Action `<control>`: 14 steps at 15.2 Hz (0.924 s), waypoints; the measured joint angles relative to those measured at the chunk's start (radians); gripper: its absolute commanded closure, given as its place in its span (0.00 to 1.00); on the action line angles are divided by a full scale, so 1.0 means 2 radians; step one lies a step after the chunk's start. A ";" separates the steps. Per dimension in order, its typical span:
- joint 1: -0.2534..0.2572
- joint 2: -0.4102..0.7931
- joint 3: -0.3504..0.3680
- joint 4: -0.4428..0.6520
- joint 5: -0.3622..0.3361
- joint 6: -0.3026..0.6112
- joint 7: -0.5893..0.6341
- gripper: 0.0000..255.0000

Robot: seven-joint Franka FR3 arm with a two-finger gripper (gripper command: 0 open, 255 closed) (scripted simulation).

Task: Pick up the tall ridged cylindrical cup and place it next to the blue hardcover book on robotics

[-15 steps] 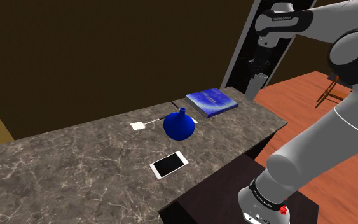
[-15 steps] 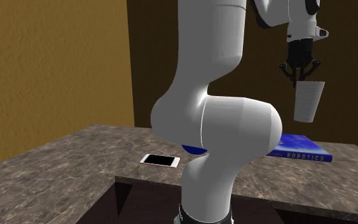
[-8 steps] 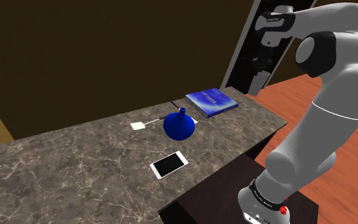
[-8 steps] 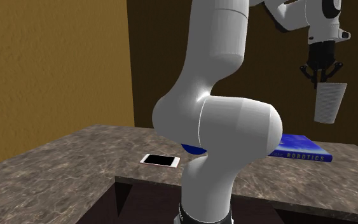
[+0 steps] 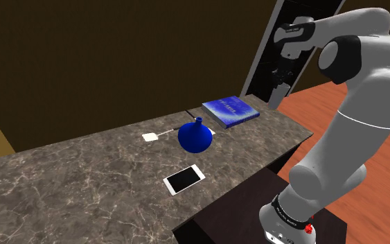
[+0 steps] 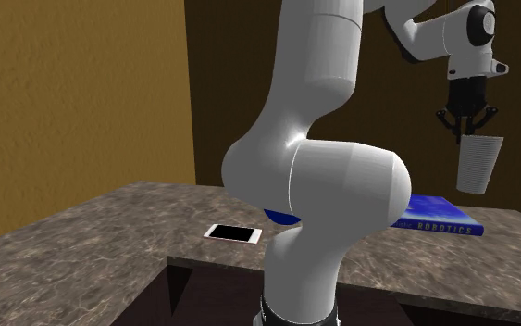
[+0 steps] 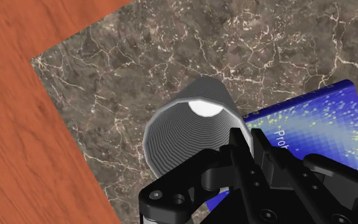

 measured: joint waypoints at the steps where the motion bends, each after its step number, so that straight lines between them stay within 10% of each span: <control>1: 0.000 0.002 0.000 -0.005 0.001 0.007 0.000 1.00; 14: -0.001 0.020 0.003 -0.070 0.009 0.088 -0.001 1.00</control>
